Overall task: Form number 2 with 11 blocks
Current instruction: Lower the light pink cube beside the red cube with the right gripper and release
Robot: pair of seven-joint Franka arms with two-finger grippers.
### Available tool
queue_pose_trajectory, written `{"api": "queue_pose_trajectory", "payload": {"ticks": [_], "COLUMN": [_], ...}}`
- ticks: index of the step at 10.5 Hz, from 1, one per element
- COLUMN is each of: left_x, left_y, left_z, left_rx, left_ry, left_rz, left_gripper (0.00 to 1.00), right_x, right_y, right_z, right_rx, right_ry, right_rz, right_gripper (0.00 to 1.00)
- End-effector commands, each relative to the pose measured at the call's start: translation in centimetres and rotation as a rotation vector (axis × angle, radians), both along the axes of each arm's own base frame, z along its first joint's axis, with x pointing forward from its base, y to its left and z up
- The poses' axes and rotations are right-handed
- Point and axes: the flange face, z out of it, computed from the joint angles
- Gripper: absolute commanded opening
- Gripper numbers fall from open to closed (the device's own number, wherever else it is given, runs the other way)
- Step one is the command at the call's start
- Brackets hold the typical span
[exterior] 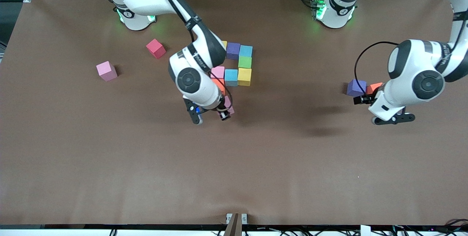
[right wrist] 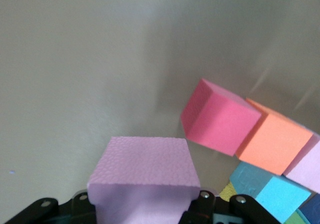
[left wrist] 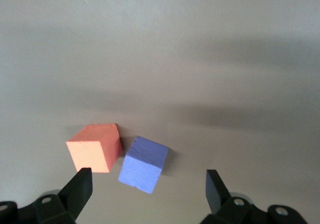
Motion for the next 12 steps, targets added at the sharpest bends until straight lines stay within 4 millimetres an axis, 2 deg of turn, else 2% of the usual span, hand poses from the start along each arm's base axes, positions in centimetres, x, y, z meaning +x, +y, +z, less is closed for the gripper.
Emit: {"api": "queue_pose_trajectory", "payload": {"ticks": [1, 2, 4, 6, 8, 10, 12], "left_x": [-3.1, -3.6, -3.9, -4.5, -5.5, -6.2, -7.3], "left_y": [0.9, 2.4, 3.7, 3.8, 4.8, 6.1, 6.4], "left_z": [-1.9, -3.2, -4.1, -4.8, -5.7, -6.6, -7.1], "left_rx": [-0.006, -0.027, -0.051, -0.058, -0.063, -0.082, -0.083], "left_ry": [-0.025, -0.034, -0.027, -0.015, -0.017, -0.025, -0.037], "left_rz": [-0.081, -0.102, -0.145, -0.175, -0.168, -0.202, -0.208], "left_gripper": [1.0, 1.0, 1.0, 1.0, 1.0, 1.0, 1.0], "right_x": [-1.4, -2.9, -3.5, -4.0, -6.0, -6.0, -6.0], "right_y": [3.0, 4.1, 4.9, 4.1, 3.4, 2.9, 2.0], "right_z": [-2.0, -3.0, -5.0, -7.6, -10.6, -10.9, -11.4], "right_rx": [-0.009, -0.022, -0.029, -0.067, -0.132, -0.143, -0.16], "right_ry": [-0.005, 0.007, 0.002, 0.022, 0.001, 0.012, 0.027], "right_rz": [-0.05, -0.058, -0.115, -0.13, -0.083, -0.095, -0.156], "right_gripper": [0.0, 0.0, 0.0, 0.0, 0.0, 0.0, 0.0]}}
